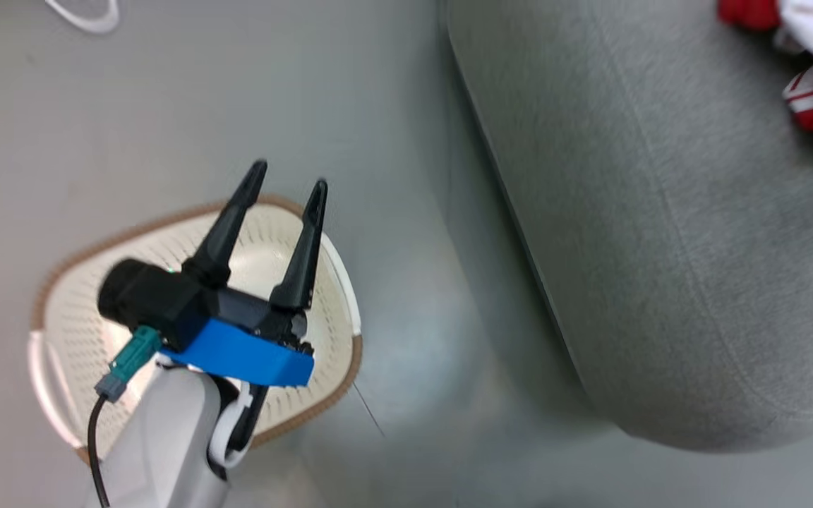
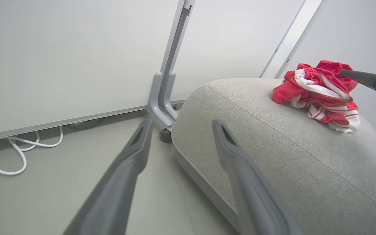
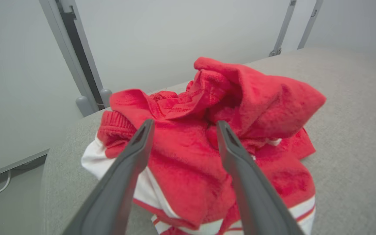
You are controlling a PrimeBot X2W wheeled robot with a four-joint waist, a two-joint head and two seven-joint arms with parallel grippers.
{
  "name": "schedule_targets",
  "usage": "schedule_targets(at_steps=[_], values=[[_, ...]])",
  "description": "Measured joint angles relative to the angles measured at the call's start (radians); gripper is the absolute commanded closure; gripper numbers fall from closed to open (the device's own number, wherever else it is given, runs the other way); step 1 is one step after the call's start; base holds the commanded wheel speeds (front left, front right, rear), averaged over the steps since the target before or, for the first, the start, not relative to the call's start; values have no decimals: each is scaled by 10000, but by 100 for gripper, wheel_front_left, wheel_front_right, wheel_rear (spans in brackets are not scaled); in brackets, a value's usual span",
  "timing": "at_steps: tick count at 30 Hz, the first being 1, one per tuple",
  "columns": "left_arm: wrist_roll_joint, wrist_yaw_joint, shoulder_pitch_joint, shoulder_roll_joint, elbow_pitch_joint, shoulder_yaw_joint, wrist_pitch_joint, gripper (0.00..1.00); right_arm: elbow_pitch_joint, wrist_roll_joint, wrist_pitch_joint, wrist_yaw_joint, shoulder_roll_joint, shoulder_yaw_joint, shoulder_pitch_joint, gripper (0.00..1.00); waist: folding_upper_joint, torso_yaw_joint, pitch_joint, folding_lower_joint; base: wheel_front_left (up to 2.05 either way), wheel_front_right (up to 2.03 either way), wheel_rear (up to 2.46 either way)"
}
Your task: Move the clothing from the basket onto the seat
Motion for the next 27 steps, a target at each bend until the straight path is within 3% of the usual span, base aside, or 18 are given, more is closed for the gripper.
schedule_targets(at_steps=[8,14,27], values=[[-226,-15,1614,-775,604,974,-4,0,-1582,-878,178,2,754,974,2204,0,0,453,-2596,-3,0,0,0],[-138,-15,2834,-961,675,1824,-6,0,-3156,-1371,364,0,1588,1488,4145,0,0,869,-4151,-5,0,0,0],[407,-17,3846,-1367,1001,3511,-13,0,-5078,-2713,391,2,3133,1392,6755,0,1,2125,-5506,-3,0,0,0]])
